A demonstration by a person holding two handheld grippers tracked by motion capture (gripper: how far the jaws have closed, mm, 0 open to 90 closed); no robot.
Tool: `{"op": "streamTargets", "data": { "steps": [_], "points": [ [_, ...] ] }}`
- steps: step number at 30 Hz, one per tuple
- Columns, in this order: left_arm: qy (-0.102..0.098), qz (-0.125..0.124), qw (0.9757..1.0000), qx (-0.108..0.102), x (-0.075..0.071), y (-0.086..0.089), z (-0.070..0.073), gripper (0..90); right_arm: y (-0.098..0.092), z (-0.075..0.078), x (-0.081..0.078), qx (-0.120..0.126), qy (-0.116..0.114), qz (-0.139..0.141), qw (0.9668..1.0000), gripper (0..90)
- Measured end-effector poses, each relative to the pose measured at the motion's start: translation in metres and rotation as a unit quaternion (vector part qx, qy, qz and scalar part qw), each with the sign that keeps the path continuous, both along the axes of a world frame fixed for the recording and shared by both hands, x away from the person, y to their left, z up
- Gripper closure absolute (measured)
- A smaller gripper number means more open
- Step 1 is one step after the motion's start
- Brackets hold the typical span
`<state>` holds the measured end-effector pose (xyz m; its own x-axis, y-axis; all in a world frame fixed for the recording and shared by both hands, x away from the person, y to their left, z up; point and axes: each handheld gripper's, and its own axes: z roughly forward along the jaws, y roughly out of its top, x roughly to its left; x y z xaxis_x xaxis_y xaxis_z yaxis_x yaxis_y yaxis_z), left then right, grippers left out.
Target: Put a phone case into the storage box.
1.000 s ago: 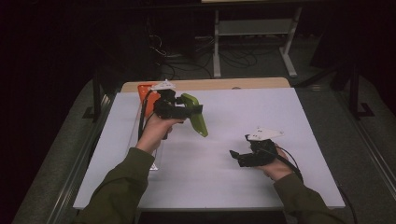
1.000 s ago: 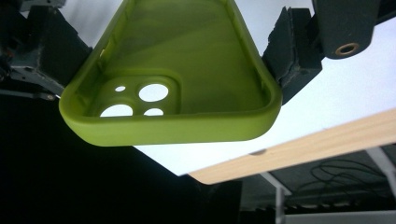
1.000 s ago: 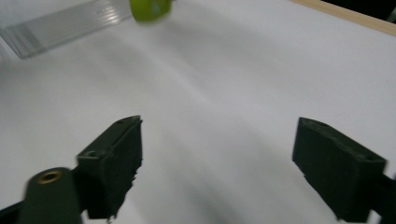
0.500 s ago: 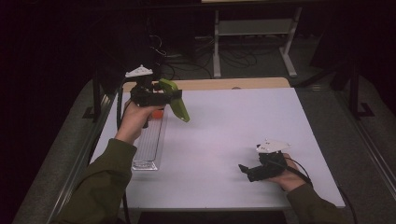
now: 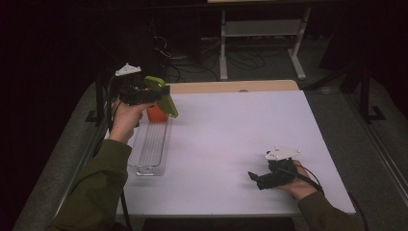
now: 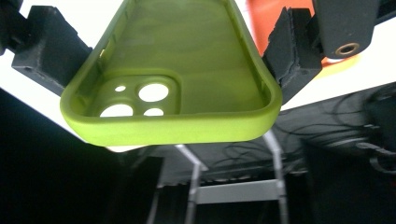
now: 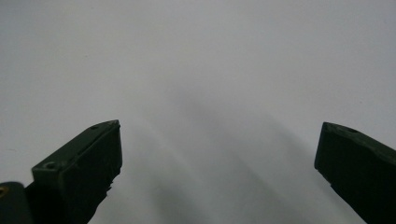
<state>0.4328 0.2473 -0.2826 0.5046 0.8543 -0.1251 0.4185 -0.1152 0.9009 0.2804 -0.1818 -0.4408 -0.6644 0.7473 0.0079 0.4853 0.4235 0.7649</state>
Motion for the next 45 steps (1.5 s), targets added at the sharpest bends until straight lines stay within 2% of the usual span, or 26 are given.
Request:
{"op": "streamTargets", "data": {
  "steps": [5,10,15,16,18,20,22,25,27,31,34,35,42,45],
  "points": [
    [0.003,0.041,0.9991,0.015,0.005,0.008,-0.004,15.8,-0.001,0.000,0.001,-0.001,-0.002,0.000,1.0000,0.4],
    [0.013,0.074,0.9968,0.028,0.010,0.012,-0.009,15.8,-0.001,0.001,0.001,0.005,-0.004,-0.006,1.0000,0.4],
    [0.030,0.110,0.9922,0.049,0.015,0.010,-0.019,15.7,-0.004,0.002,0.002,-0.002,-0.011,-0.006,0.9999,0.4],
    [0.035,0.117,0.9914,0.049,0.016,0.010,-0.021,15.7,-0.004,0.002,0.002,-0.002,-0.011,-0.007,0.9999,0.4],
    [0.044,0.121,0.9898,0.060,0.019,0.010,-0.027,15.7,-0.004,0.002,0.002,-0.002,-0.011,-0.008,0.9999,0.4],
    [0.049,0.129,0.9888,0.058,0.021,0.008,-0.032,15.7,-0.004,0.002,0.002,0.000,-0.009,-0.010,0.9999,0.4],
    [0.055,0.133,0.9871,0.070,0.023,0.008,-0.037,15.6,-0.004,0.002,0.002,0.003,-0.008,-0.010,0.9999,0.4],
    [0.064,0.145,0.9835,0.086,0.026,0.006,-0.046,15.6,-0.003,0.003,0.001,0.010,-0.005,-0.014,0.9998,0.4],
    [0.065,0.151,0.9828,0.084,0.028,0.005,-0.050,15.5,-0.003,0.003,0.001,0.010,-0.005,-0.015,0.9998,0.4],
    [0.073,0.158,0.9798,0.098,0.033,0.002,-0.057,15.5,-0.003,0.003,0.001,0.011,-0.006,-0.014,0.9998,0.4],
    [0.079,0.161,0.9794,0.093,0.035,0.000,-0.063,15.4,-0.003,0.003,0.001,0.011,-0.007,-0.014,0.9998,0.4],
    [0.083,0.159,0.9790,0.096,0.035,0.000,-0.065,15.4,-0.003,0.003,0.001,0.012,-0.008,-0.014,0.9998,0.4],
    [0.093,0.172,0.9750,0.106,0.039,0.001,-0.075,15.1,-0.003,0.003,0.001,0.012,-0.010,-0.012,0.9998,0.4],
    [0.089,0.177,0.9750,0.100,0.041,0.000,-0.077,15.0,-0.003,0.003,0.001,0.012,-0.010,-0.011,0.9998,0.4]
  ]
}}
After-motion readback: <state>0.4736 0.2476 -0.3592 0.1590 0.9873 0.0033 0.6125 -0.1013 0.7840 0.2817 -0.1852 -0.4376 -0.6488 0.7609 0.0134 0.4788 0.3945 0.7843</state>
